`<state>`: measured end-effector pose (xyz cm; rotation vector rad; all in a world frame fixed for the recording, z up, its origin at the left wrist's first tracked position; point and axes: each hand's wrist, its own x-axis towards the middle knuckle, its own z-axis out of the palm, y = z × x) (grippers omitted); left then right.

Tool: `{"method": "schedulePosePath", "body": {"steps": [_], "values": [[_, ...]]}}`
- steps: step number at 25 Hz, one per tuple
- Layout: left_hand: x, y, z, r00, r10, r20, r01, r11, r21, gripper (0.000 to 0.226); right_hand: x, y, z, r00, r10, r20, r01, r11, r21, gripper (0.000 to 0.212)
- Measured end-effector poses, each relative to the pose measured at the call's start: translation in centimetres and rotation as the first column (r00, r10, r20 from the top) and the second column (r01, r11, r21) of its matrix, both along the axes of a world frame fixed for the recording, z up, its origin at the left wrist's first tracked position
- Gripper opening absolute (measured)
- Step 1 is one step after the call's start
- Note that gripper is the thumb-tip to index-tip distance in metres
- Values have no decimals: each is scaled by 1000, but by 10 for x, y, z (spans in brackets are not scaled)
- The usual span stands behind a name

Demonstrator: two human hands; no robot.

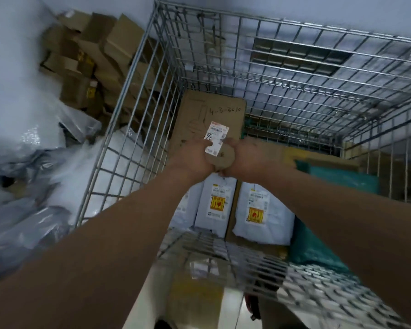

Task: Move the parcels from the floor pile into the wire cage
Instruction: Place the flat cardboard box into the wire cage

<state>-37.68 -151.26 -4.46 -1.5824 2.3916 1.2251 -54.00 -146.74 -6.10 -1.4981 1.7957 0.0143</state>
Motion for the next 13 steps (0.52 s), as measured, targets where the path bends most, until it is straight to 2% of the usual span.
{"method": "schedulePosePath", "body": {"steps": [4, 8, 13], "values": [[36, 28, 41, 998, -62, 28, 62, 998, 2, 37, 41, 49, 58, 996, -72, -57, 70, 997, -45, 95], [75, 57, 85, 982, -123, 142, 136, 987, -86, 58, 88, 87, 115, 990, -137, -11, 134, 978, -160, 81], [138, 108, 135, 979, -129, 159, 166, 955, -245, 33, 154, 128, 157, 989, -137, 46, 144, 953, -265, 73]]}}
